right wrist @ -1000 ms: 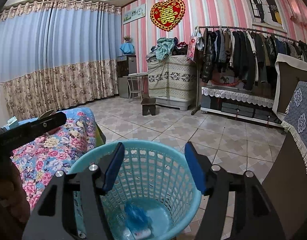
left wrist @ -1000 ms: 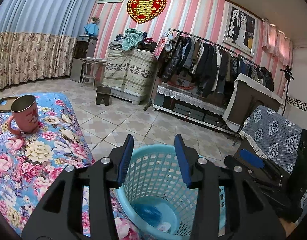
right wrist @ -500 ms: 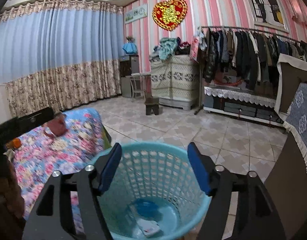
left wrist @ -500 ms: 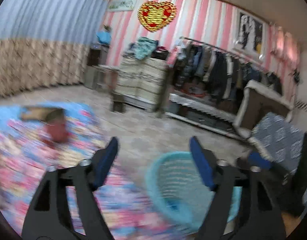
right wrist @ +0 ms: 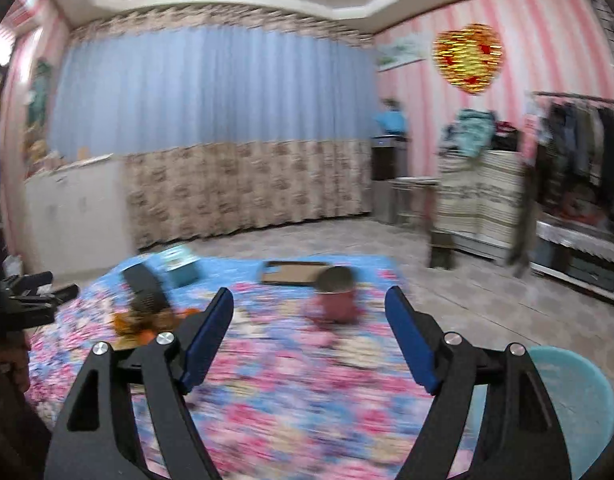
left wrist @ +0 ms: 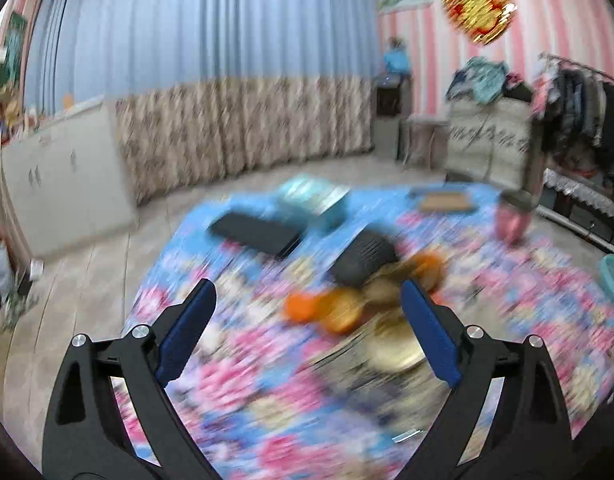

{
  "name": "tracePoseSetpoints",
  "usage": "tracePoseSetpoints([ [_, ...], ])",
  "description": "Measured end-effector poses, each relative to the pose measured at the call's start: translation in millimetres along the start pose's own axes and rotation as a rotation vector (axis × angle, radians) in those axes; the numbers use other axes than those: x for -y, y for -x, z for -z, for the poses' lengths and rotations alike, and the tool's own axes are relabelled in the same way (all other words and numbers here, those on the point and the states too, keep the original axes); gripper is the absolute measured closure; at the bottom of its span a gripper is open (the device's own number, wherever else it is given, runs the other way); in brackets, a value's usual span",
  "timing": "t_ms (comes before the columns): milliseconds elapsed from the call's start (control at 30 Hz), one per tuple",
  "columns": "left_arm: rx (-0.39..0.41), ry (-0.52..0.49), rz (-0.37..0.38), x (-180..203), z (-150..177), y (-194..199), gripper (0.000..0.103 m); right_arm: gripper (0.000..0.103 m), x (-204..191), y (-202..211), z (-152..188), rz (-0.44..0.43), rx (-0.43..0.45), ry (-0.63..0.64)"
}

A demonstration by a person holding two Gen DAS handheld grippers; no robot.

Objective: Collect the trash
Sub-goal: 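Move both open grippers back over the bed, then grasp a thin dark item with the left gripper while the right grasps the beige cloth bag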

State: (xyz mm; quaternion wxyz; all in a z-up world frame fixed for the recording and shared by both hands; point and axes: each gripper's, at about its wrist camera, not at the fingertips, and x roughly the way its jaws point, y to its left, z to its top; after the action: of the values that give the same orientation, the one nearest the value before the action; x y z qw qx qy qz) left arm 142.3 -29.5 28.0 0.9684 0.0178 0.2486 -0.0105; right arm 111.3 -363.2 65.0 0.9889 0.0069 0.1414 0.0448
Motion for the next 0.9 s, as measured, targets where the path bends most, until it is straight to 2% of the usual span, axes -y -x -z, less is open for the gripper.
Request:
tracePoseSetpoints([
  [100, -0.086, 0.098, 0.085, -27, 14, -14, 0.012, 0.026, -43, -32, 8, -0.052, -0.046, 0.034],
  [200, -0.145, 0.172, 0.086, -29, 26, -29, 0.012, 0.026, -69, -54, 24, -0.085, -0.106, 0.062],
  [233, -0.162, 0.186, 0.107, -26, 28, -34, 0.012, 0.026, -75, -58, 30, -0.088, -0.120, 0.071],
  [300, -0.187, 0.184, 0.158, -21, 38, -46, 0.012, 0.026, -78, -64, 42, -0.081, -0.143, 0.078],
  [400, -0.247, 0.121, 0.148, -4, 43, -66, 0.012, 0.026, -71, -69, 51, -0.078, -0.168, 0.050],
  [567, -0.336, 0.144, 0.167, 2, 52, -87, 0.013, 0.026, -62, -69, 54, -0.099, -0.168, -0.020],
  [600, -0.338, 0.139, 0.171, 6, 51, -88, 0.017, 0.026, -63, -70, 55, -0.105, -0.177, -0.026],
  [667, -0.327, 0.132, 0.198, 14, 50, -89, 0.039, 0.026, -67, -74, 58, -0.115, -0.195, -0.029],
  [700, -0.318, 0.124, 0.210, 18, 48, -87, 0.060, 0.026, -69, -76, 59, -0.119, -0.206, -0.027],
  [733, -0.307, 0.116, 0.219, 19, 47, -85, 0.087, 0.026, -72, -78, 61, -0.119, -0.220, -0.023],
  [767, -0.301, 0.116, 0.241, 19, 47, -84, 0.096, 0.026, -72, -78, 62, -0.120, -0.228, -0.023],
  [900, -0.255, 0.095, 0.261, 25, 44, -73, 0.103, 0.026, -75, -84, 69, -0.128, -0.274, -0.027],
])
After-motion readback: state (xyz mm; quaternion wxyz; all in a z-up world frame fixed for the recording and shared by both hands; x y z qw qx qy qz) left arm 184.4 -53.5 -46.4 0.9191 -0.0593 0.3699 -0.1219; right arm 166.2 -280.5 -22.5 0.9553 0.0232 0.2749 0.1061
